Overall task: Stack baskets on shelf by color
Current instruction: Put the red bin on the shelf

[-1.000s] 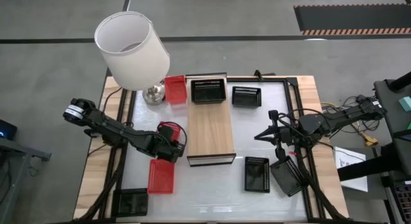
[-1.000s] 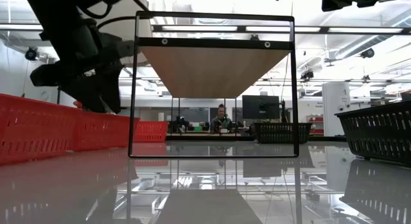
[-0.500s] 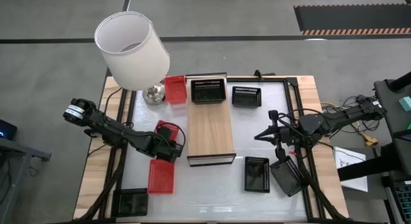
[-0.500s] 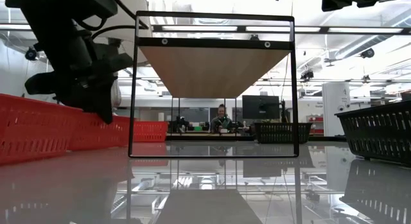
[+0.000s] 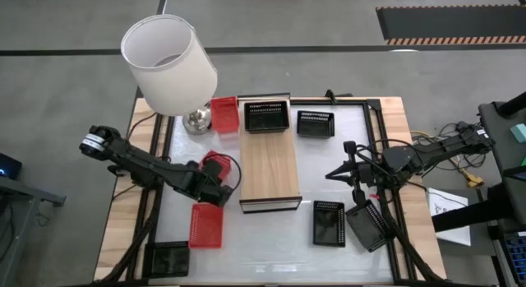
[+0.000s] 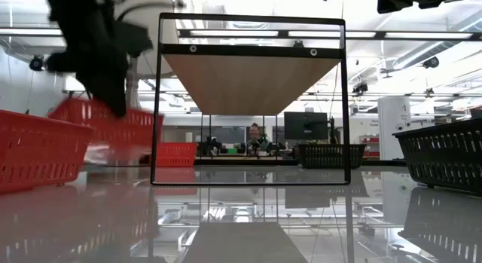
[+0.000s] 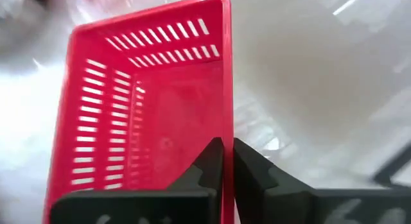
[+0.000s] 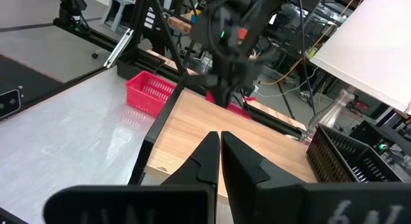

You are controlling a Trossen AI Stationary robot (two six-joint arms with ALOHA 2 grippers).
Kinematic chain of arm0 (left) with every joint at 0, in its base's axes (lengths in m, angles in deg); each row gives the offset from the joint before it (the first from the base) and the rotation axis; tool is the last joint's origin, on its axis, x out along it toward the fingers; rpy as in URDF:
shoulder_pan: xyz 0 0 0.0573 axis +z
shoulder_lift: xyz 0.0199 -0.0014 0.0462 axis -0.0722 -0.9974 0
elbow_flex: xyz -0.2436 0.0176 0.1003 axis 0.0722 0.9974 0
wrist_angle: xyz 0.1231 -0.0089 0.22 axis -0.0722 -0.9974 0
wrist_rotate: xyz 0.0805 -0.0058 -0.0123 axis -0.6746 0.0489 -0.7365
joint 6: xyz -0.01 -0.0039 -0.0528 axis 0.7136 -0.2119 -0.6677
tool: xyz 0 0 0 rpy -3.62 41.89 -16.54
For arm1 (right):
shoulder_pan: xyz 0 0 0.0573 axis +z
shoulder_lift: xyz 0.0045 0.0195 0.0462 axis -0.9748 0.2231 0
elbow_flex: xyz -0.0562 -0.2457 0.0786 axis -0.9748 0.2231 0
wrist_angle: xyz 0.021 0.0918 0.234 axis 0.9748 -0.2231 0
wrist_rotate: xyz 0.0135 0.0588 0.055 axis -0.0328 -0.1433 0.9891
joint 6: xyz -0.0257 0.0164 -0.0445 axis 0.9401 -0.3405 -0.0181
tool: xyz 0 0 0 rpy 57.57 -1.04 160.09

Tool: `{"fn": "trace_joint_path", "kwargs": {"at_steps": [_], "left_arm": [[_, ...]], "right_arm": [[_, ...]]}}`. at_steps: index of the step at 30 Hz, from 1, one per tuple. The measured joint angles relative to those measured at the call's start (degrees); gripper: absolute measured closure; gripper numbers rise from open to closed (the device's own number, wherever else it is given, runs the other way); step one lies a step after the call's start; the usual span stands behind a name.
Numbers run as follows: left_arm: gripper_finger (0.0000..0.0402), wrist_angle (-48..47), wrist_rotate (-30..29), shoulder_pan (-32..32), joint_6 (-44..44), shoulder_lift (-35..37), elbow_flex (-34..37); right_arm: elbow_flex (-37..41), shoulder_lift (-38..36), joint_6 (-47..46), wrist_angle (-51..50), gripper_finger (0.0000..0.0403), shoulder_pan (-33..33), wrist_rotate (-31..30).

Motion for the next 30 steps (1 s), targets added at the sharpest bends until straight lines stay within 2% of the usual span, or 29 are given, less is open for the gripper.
{"fn": "trace_joint_path", "kwargs": {"at_steps": [5, 12, 15, 18, 21, 24, 27, 30], "left_arm": [[0.04, -13.0, 0.0, 0.0, 8.0, 0.0, -13.1], [0.0401, -14.0, -0.2, -0.8, 23.8, 0.0, -25.1], [0.0401, -8.1, -1.8, -0.8, 31.3, 0.0, -26.1], [0.0401, 2.8, -2.4, -0.7, 42.9, -0.3, -25.2], [0.0401, 13.2, -2.5, -0.2, 54.3, -2.1, -24.7], [0.0401, 19.8, -2.6, 0.9, 62.8, -4.6, -24.9], [0.0401, 21.1, -2.6, 2.8, 67.4, -7.4, -25.6], [0.0401, 20.6, -2.5, 4.7, 68.2, -9.4, -26.4]], "right_arm": [[0.0, 0.0, 0.0, 0.0, 0.0394, 0.0, 0.0], [0.0, 0.0, 0.0, 0.0, 0.0394, 0.0, 0.0], [0.0, 0.0, 0.0, 0.0, 0.0394, 0.0, 0.0], [0.0, 0.0, 0.0, 0.0, 0.0394, 0.0, 0.0], [0.0, 0.0, 0.0, 0.0, 0.0394, 0.0, 0.0], [0.0, 0.0, 0.0, 0.0, 0.0394, 0.0, 0.0], [0.0, 0.1, 0.0, 0.0, 0.0394, 0.0, 0.0], [0.0, 0.1, 0.0, 0.0, 0.0394, 0.0, 0.0]]}}
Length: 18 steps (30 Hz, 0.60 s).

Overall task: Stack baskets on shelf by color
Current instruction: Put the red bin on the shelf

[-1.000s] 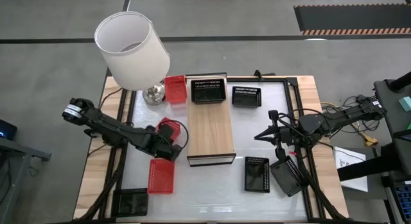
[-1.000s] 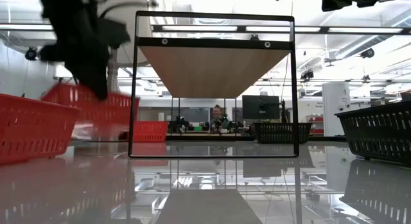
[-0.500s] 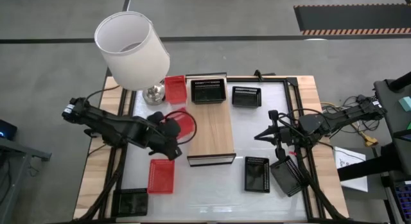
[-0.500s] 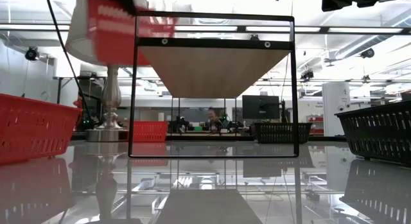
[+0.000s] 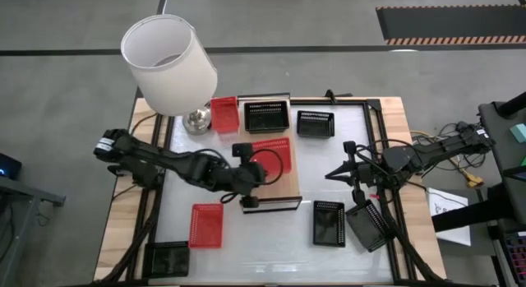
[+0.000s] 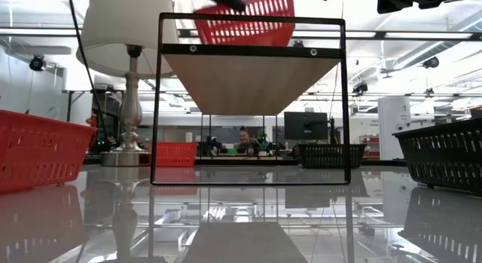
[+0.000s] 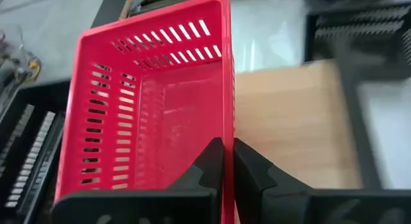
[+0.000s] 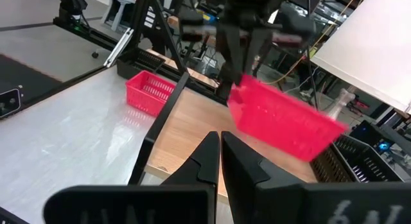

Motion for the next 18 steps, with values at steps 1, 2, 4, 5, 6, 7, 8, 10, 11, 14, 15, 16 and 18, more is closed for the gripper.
{"fn": "trace_joint_path", "kwargs": {"at_steps": [1, 2, 4, 5, 6, 7, 8, 10, 11, 14, 15, 16, 18], "left_arm": [[0.0401, -0.2, 0.3, 0.6, 0.4, -0.2, 0.0], [0.0401, 0.0, 0.8, 1.2, 0.9, -0.4, 0.0], [0.0401, 0.2, 1.3, 2.1, 1.2, -0.7, 0.0], [0.0401, 0.1, 1.6, 2.5, 1.2, -0.9, 0.0], [0.0401, 0.1, 1.7, 3.0, 1.1, -1.2, 0.0], [0.0401, 0.1, 2.0, 3.4, 1.1, -1.5, 0.0], [0.0401, 0.1, 2.4, 3.7, 1.1, -1.6, 0.0], [0.0401, 0.1, 4.2, 4.3, 1.1, -1.9, 0.0], [0.0401, 0.1, 5.4, 4.6, 1.1, -2.0, 0.0], [0.0401, 0.1, 6.5, 5.0, 1.0, -2.7, 0.0], [0.0399, 0.1, 6.6, 5.1, 1.0, -2.9, 0.0], [0.0395, 0.1, 6.6, 5.2, 1.0, -3.1, 0.0], [0.0384, 0.2, 6.5, 5.5, 1.0, -3.3, 0.0]], "right_arm": [[0.0, 0.0, 0.0, 0.0, 0.0394, 0.0, 0.0], [0.0, 0.0, 0.0, 0.0, 0.0394, 0.0, 0.0], [0.0, 0.0, 0.0, 0.0, 0.0394, 0.0, 0.0], [0.0, 0.0, 0.0, 0.0, 0.0394, 0.0, 0.0], [0.0, 0.0, 0.0, 0.0, 0.0394, 0.0, 0.0], [0.0, 0.0, 0.0, 0.0, 0.0394, 0.0, 0.0], [0.0, 0.0, 0.0, -0.1, 0.0394, 0.0, 0.0], [0.0, 0.0, 0.0, -0.2, 0.0394, 0.0, 0.0], [0.0, 0.0, 0.0, -0.4, 0.0394, 0.0, 0.0], [0.0, 0.0, 0.0, -0.6, 0.0394, 0.0, 0.0], [0.0, 0.0, 0.1, -0.6, 0.0394, 0.0, 0.0], [0.0, 0.0, 0.1, -0.6, 0.0394, 0.0, 0.0], [0.0, 0.0, 0.0, -0.6, 0.0394, 0.0, 0.0]]}}
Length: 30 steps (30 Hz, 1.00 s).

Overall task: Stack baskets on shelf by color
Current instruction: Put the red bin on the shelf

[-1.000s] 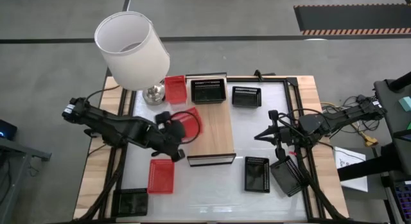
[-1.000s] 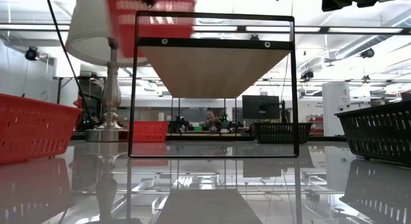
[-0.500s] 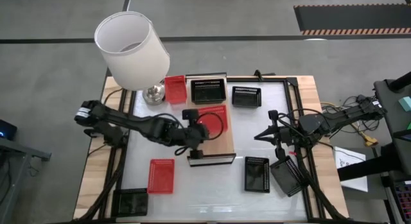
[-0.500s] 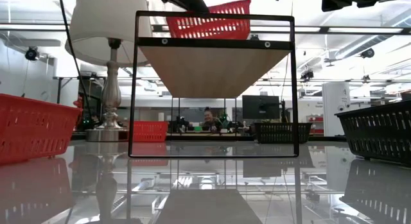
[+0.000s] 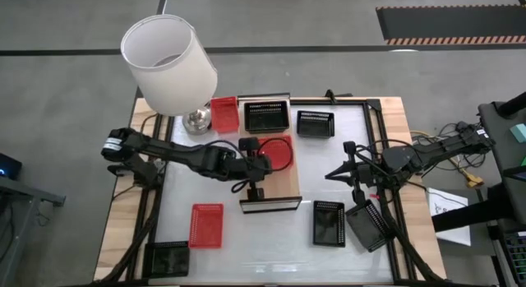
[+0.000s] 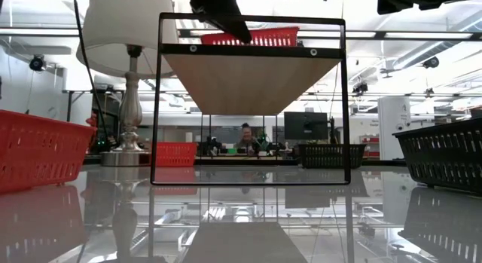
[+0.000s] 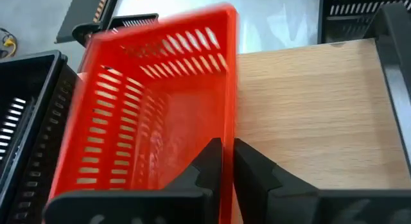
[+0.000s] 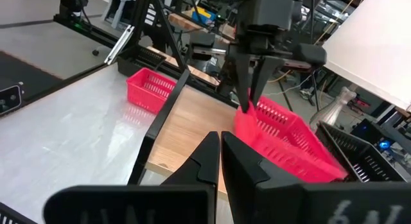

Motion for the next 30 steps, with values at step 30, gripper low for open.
{"fn": "trace_joint_path", "kwargs": {"at_steps": [30], "left_arm": [[0.0348, 0.5, 0.9, -8.3, -1.4, 0.8, -0.7]], "right_arm": [[-2.0, 15.4, -2.0, 12.2, 0.0394, -0.7, -0.3]]}}
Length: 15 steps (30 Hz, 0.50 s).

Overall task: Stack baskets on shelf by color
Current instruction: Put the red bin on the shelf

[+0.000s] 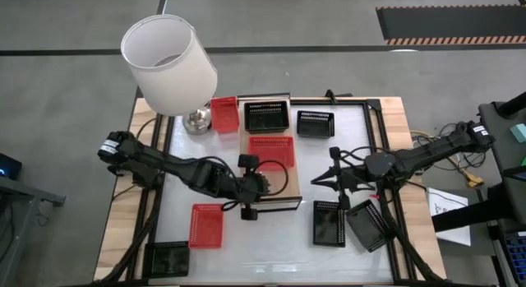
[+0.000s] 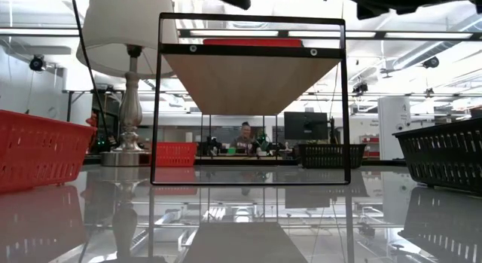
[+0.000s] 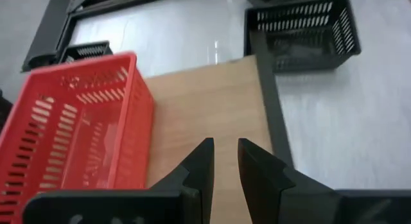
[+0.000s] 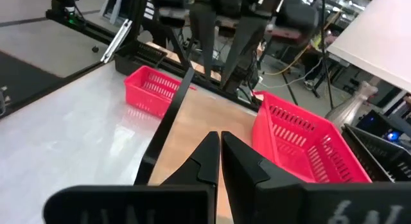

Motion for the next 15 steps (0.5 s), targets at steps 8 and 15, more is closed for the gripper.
{"fn": "trace_joint_path", "kwargs": {"at_steps": [8, 15], "left_arm": [[0.0347, 1.1, -1.3, 0.8, -0.1, -0.2, 1.7], [0.0347, 1.1, -1.5, 0.7, -0.2, -0.2, 1.7]], "right_arm": [[-4.6, 10.3, -1.6, 0.2, 0.0394, -2.3, -0.1], [-6.8, 16.1, -2.6, 0.4, 0.0394, -6.5, -1.8]]}}
